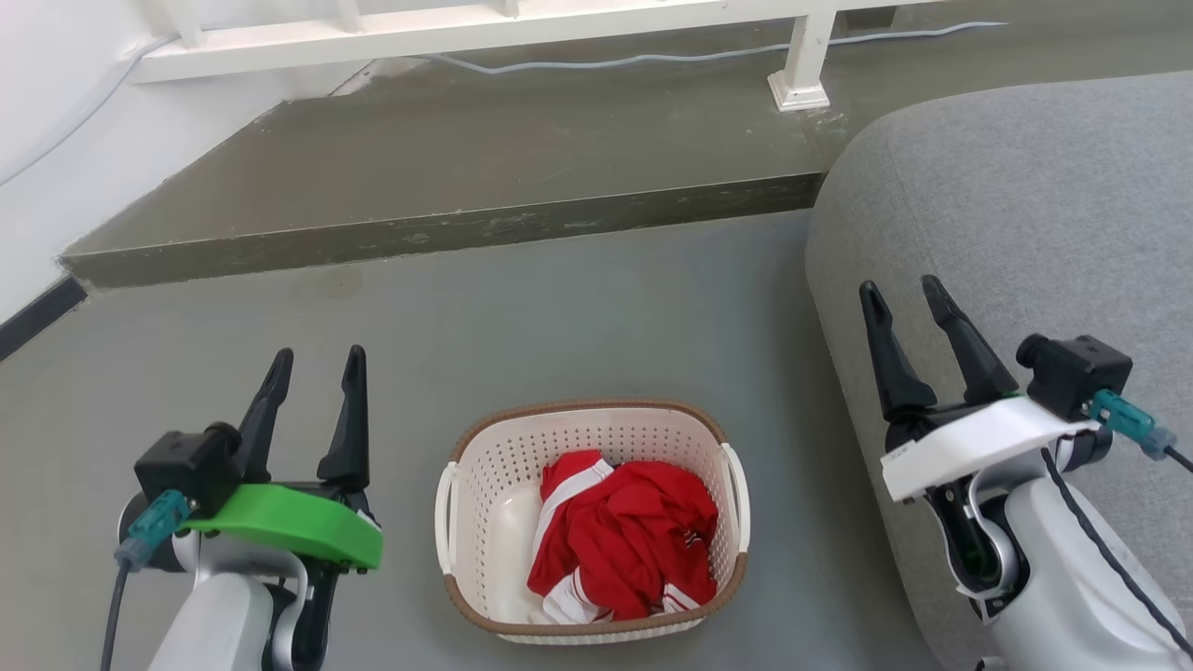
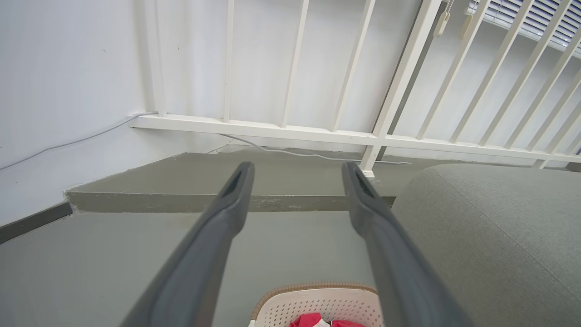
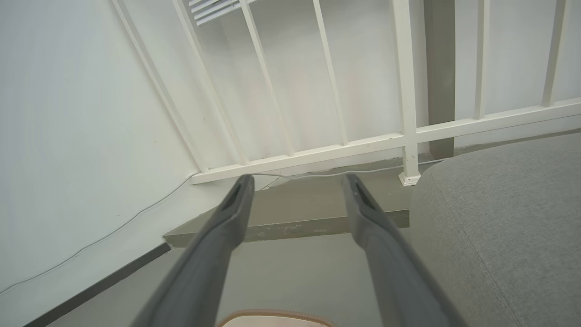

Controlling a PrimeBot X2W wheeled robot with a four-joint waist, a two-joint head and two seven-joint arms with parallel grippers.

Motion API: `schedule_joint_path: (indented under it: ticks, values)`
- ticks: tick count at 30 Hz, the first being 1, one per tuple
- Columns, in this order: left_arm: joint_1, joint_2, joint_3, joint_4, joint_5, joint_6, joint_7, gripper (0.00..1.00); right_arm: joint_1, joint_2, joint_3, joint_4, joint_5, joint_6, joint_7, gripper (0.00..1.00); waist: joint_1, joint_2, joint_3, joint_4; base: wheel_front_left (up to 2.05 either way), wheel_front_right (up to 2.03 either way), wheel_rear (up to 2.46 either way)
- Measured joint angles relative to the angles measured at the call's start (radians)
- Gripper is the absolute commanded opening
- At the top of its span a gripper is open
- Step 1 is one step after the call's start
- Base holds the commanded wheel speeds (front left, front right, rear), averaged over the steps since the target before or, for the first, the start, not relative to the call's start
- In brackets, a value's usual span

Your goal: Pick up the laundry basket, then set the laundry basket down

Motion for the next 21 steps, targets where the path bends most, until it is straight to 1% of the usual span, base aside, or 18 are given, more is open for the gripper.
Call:
schedule_joint_path:
  ticks: [14,16,19,21]
  values:
    - [0.052,-0.017,0.029,-0.049,0.042,-0.001,0.0,1.0,0.045,0.027,-0.032,-0.038,-0.038,0.004,0.0,1.0,0.0,0.0,0.008,0.0,0.0,0.0,0.0]
    - [0.056,-0.02,0.034,-0.053,0.047,-0.001,0.0,1.0,0.054,0.029,-0.036,-0.04,-0.039,0.011,0.0,1.0,0.0,0.0,0.01,0.001,0.0,0.0,0.0]
    - [0.063,-0.026,0.041,-0.057,0.056,-0.002,0.0,1.0,0.056,0.033,-0.042,-0.045,-0.049,0.012,0.0,1.0,0.0,0.0,0.012,0.001,0.0,0.0,0.0]
    - [0.067,-0.031,0.043,-0.059,0.056,-0.01,0.0,1.0,0.056,0.036,-0.047,-0.048,-0.057,0.012,0.0,1.0,0.0,0.0,0.014,0.002,0.0,0.0,0.0]
